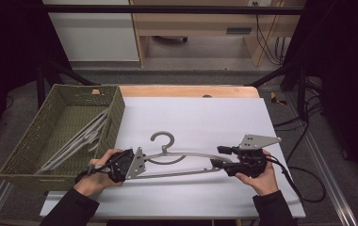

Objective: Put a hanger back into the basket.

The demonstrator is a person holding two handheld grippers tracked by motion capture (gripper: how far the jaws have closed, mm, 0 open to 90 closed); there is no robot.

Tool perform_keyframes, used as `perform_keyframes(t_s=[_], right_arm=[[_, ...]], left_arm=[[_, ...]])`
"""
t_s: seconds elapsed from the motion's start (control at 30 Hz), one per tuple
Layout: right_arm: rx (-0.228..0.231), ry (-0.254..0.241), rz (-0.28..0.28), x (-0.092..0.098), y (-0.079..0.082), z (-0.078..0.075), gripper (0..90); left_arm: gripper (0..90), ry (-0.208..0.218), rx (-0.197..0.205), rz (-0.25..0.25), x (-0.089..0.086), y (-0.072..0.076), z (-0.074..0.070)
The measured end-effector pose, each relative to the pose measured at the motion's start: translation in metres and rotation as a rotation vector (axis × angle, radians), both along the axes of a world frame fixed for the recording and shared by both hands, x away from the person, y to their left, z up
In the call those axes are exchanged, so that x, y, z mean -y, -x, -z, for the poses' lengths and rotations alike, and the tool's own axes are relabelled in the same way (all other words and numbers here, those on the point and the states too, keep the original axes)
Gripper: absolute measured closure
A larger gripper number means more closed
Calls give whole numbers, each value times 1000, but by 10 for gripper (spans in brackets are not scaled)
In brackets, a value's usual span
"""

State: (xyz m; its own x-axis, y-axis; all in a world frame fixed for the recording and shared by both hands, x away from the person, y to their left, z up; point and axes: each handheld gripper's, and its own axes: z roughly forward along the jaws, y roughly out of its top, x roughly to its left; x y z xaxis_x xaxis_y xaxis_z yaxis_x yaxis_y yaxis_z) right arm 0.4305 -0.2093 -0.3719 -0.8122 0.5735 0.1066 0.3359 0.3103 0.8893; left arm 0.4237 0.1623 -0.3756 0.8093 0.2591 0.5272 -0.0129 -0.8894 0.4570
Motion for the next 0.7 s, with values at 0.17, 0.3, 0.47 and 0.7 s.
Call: perform_keyframes(t_s=[0.17,0.3,0.47,0.7], right_arm=[[-1,-31,119,14,-1,1,249],[3,-39,210,22,-1,3,164],[0,-45,270,27,2,6,98],[7,-46,310,35,6,11,88]], left_arm=[[821,95,-39,-102,2,-4,0],[821,154,-51,-172,1,-6,-9],[820,212,-56,-234,-3,-7,-24],[820,275,-53,-260,-12,-6,-57]])
